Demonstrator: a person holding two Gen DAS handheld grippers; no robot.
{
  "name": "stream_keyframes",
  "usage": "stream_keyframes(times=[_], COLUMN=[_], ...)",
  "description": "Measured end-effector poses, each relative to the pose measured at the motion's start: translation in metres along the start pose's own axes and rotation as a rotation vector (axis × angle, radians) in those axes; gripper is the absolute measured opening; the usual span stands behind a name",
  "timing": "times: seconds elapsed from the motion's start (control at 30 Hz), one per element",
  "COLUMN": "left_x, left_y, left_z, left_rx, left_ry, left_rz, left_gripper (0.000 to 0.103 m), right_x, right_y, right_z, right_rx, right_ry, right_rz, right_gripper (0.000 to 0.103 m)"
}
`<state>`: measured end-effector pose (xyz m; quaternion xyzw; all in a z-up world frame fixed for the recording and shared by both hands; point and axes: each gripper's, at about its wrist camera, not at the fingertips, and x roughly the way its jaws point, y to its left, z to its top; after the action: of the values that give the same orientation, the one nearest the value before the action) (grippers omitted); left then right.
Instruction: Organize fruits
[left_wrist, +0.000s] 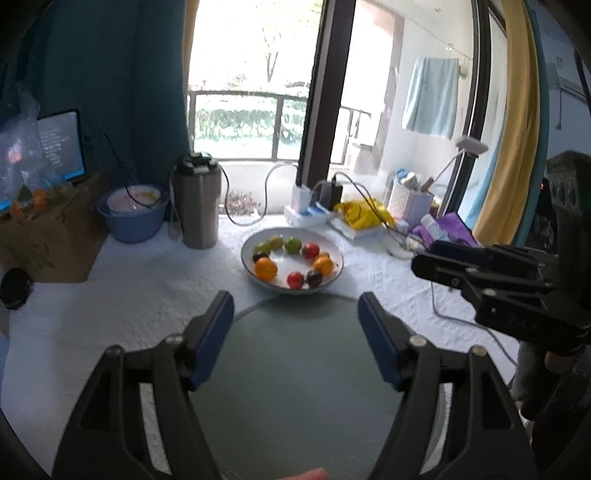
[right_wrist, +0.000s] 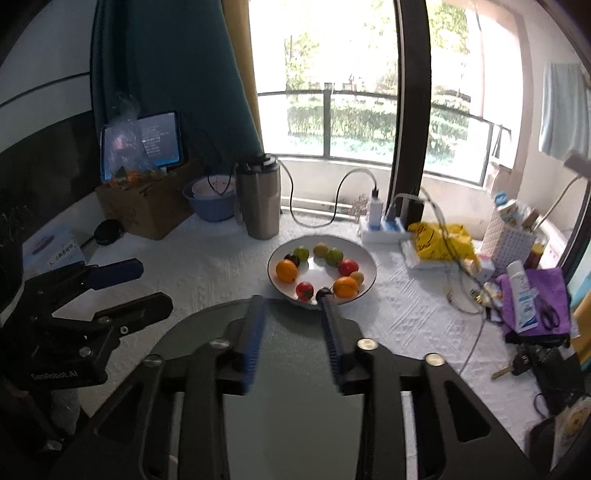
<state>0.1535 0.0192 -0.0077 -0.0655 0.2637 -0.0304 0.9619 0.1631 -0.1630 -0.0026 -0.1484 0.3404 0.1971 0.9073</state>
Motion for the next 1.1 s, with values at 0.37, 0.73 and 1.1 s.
stream_keyframes(times=[0.37,0.73,1.1], left_x=[-0.05,-0.077,-0.106], left_y=[-0.009,-0.011,-0.017], left_z=[0.016,0.025,0.036], left_rx=[-0.003,0.01,0.025], left_ry=[-0.107,-0.2,-0.281], left_rz=[0.062,0.19,0.245], left_gripper=[0.092,0.092,0.095], right_x=[-0.053,-0.079,-0.099], right_y=[0.013,0.016,0.013], right_z=[0.014,0.019,0.026], right_rx=[-0.008,0.004,0.026], right_ry=[-0.106,-0.166,-0.22], right_rz=[-0.029,-0.056,-0.103], right_gripper=[0.048,0.075,0.084])
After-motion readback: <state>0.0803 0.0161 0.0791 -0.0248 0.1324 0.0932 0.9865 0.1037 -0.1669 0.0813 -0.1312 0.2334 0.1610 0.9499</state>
